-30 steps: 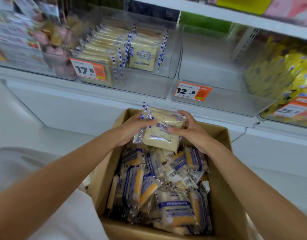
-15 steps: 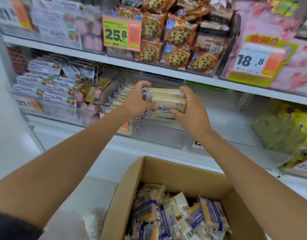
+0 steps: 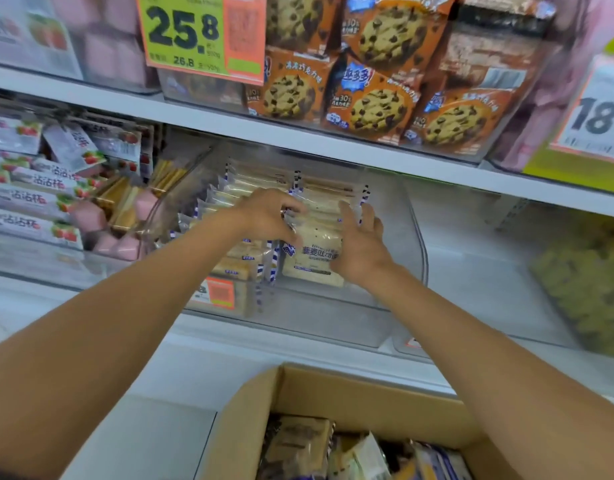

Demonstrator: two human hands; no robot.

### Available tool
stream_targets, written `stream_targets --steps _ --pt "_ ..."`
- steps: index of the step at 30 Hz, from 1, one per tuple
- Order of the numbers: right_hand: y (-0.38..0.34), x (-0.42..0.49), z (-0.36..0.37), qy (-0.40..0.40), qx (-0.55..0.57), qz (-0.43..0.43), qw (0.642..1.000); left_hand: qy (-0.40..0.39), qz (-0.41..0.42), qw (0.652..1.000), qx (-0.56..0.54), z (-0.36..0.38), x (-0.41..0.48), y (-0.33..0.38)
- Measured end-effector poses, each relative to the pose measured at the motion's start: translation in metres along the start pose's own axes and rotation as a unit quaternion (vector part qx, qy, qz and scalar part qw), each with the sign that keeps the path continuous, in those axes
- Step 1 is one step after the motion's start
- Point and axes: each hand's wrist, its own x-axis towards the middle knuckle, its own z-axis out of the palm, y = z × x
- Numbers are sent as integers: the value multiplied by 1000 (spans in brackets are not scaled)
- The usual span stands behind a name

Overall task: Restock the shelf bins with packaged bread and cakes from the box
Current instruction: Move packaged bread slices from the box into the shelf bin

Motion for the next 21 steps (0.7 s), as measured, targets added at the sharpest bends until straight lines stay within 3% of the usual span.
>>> stream_targets --steps 3,9,14,17,21 --pt "5 0 0 -72 -40 -12 997 -41 12 998 -48 -7 1 -7" --pt "9 4 11 32 -39 -63 997 -17 2 992 -124 -6 1 -14" --pt "9 3 7 -23 -32 -32 999 -8 -21 993 -120 -6 -8 -5" --pt "5 -7 -6 -19 -40 -22 999 58 -13 994 -95 -2 -27 10" --pt "2 -35 -16 82 -8 -68 994 168 35 985 -34 21 -63 40"
